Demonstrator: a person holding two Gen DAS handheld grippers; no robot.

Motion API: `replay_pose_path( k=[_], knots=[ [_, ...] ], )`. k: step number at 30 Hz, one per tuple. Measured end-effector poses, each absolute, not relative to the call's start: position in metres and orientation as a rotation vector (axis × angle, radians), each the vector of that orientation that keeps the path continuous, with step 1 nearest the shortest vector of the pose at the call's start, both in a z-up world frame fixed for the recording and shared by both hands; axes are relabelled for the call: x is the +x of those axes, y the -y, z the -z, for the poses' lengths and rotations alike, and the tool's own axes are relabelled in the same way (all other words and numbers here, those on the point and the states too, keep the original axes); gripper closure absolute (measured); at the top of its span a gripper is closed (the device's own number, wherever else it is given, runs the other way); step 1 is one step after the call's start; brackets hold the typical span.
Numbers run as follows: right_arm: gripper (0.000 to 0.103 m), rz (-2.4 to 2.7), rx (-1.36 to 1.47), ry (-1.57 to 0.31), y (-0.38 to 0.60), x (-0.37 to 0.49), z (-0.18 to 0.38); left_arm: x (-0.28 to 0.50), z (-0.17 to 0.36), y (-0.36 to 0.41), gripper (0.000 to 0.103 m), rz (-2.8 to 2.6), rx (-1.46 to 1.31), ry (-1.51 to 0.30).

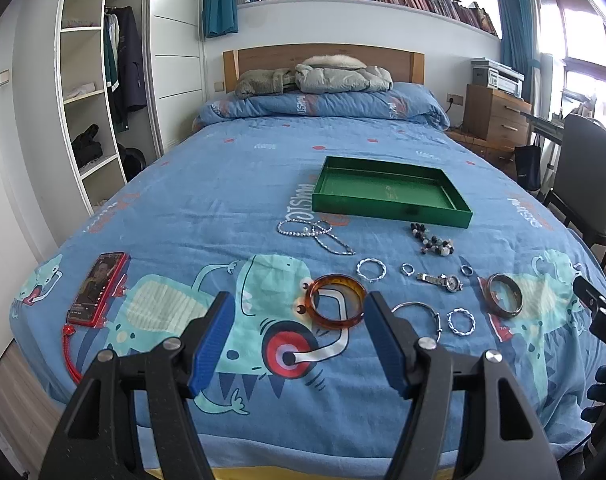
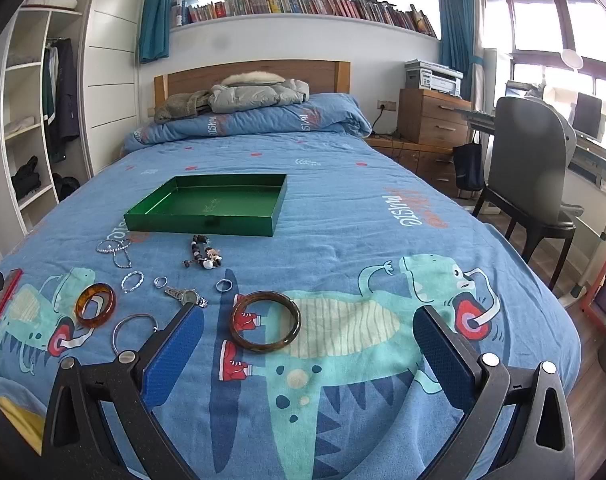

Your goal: Organize jewelry

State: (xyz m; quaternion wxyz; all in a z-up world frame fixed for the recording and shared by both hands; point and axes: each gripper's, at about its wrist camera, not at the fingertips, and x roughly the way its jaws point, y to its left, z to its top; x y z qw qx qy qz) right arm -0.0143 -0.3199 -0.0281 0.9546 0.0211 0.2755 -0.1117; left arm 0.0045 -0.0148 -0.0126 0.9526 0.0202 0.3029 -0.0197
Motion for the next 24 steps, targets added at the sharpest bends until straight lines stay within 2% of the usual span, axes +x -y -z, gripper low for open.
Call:
replay_pose_path(
  k=[24],
  knots=[
    [0.000, 0.203, 0.047, -0.562, 0.3158, -0.0158, 0.0282, 0.0047, 0.0184, 0.0147, 0.038, 0.042, 0.039, -0.630]
  ],
)
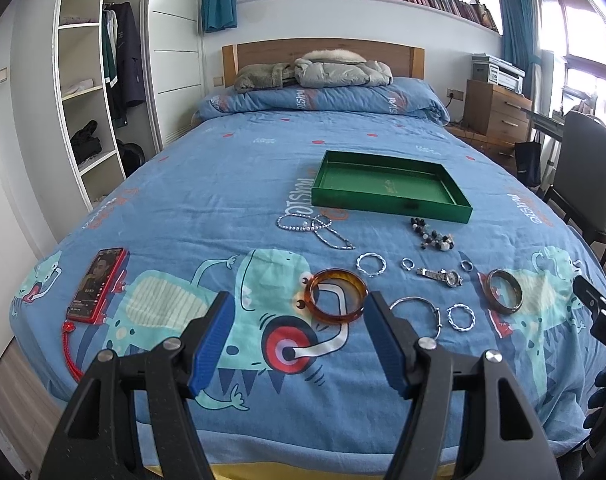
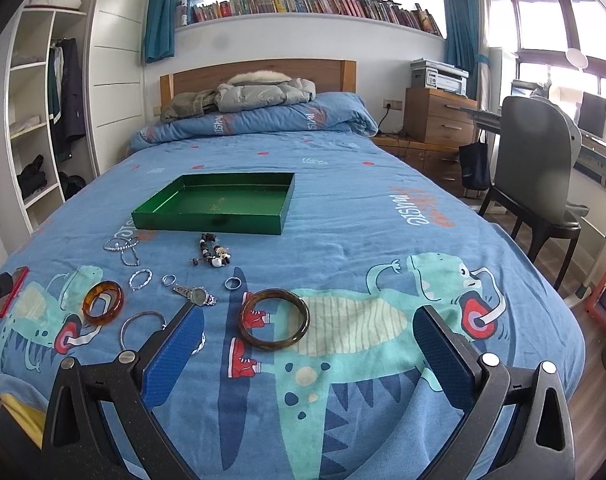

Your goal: Organize jewelry

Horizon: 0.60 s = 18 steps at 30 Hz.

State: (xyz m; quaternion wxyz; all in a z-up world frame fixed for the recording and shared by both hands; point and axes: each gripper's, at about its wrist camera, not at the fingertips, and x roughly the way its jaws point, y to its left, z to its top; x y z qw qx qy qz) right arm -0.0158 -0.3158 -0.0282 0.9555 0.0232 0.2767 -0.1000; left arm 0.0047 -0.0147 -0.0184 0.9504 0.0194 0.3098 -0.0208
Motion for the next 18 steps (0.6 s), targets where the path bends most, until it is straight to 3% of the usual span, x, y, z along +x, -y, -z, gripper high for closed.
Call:
replay_pose_path(
  k=[18],
  knots=[
    [0.000, 0.206, 0.037, -0.576, 0.3156, -0.0165, 0.0288, 0.0072, 0.0183, 0.0155, 0.038, 0.042, 0.045, -0.655]
  ],
)
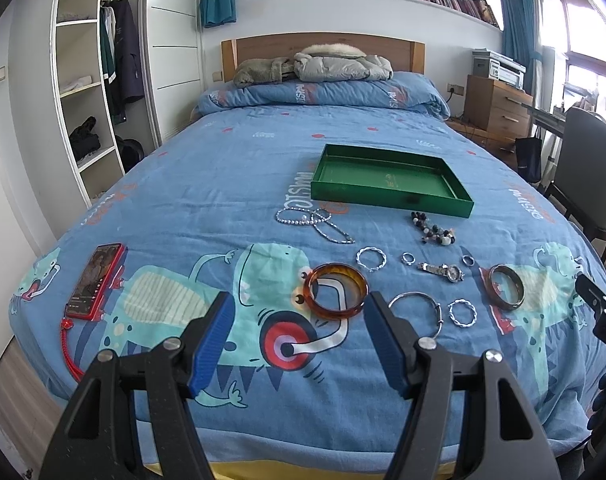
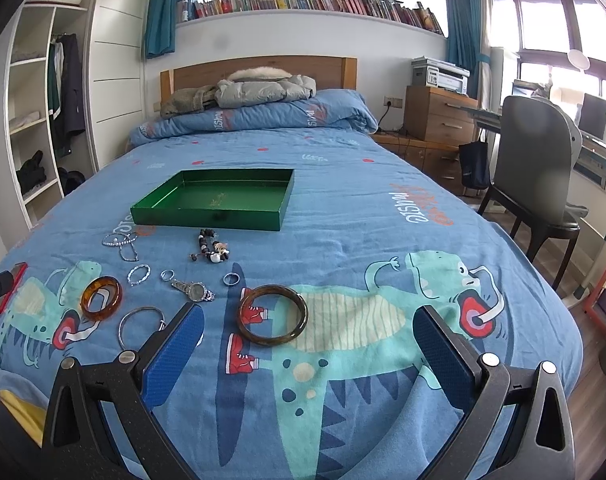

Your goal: Organize jewelry

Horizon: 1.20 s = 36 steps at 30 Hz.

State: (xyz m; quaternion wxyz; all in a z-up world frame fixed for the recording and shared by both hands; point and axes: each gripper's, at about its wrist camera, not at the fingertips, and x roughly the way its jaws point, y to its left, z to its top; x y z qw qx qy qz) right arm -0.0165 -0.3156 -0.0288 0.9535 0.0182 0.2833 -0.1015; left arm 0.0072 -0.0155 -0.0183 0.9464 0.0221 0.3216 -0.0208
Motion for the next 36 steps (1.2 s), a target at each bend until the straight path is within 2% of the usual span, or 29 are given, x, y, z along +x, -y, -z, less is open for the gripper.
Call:
replay_pose_path(
  k=[20, 30, 33, 35, 36],
  knots=[
    [0.000, 0.218, 0.060, -0.601, 0.334, -0.009, 0.038, 0.022, 0.031, 0.002, 0.038, 0.075, -0.035, -0.734],
    [0.001, 0.134, 0.084, -0.657, 0.339, 0.000, 0.058, 0.031, 0.053, 0.032, 0.038, 0.174, -0.056, -0.810],
    [0.008, 0.108, 0.080, -0.679, 0.343, 0.005, 0.064, 0.038, 0.061, 0.041, 0.039, 0.184, -0.069, -0.838],
    [0.016, 0.094, 0.079, -0.703, 0.347, 0.012, 0.068, 0.044, 0.067, 0.046, 0.039, 0.191, -0.086, -0.862],
    [0.024, 0.087, 0.080, -0.714, 0.349, 0.015, 0.070, 0.048, 0.071, 0.049, 0.039, 0.195, -0.096, -0.875]
  ],
)
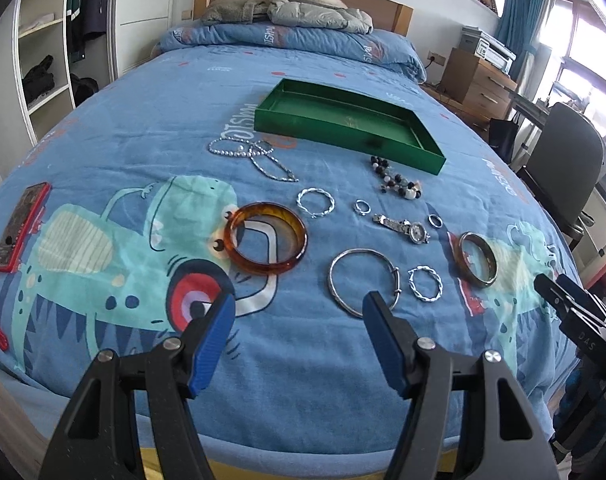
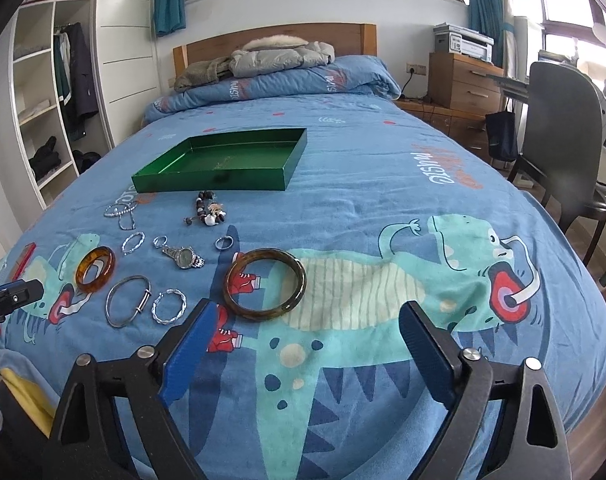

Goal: Organize jewelry
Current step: 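Grasp the silver bangle with the left tool while the right tool grasps the dark brown bangle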

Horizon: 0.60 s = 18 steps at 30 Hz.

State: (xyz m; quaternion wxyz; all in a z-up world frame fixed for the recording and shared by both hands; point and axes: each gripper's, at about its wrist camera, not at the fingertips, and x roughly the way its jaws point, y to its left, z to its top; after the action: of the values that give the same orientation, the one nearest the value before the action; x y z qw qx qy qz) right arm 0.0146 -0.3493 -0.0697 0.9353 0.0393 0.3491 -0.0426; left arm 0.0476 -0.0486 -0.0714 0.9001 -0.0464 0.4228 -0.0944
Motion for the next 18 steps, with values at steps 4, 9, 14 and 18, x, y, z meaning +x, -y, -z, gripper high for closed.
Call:
replay_pose_path(
  k=[4, 9, 14, 18],
  knots=[
    [0.046, 0.035, 0.080, -0.778, 0.357, 0.037, 0.080, 0.062, 0.086, 0.059, 0.039, 0.207, -0.135, -0.923],
    [0.060, -0.046, 0.060, -0.841, 0.356, 0.069, 0.094, 0.080, 0.103, 0.068, 0.047, 0.189, -0.167, -0.973],
    [0.064, -0.090, 0.033, -0.886, 0.357, 0.098, 0.108, 0.095, 0.122, 0.077, 0.058, 0.169, -0.191, -1.032],
    [0.072, -0.119, 0.010, -0.922, 0.358, 0.117, 0.119, 0.105, 0.130, 0.082, 0.063, 0.142, -0.192, -1.049]
  ],
)
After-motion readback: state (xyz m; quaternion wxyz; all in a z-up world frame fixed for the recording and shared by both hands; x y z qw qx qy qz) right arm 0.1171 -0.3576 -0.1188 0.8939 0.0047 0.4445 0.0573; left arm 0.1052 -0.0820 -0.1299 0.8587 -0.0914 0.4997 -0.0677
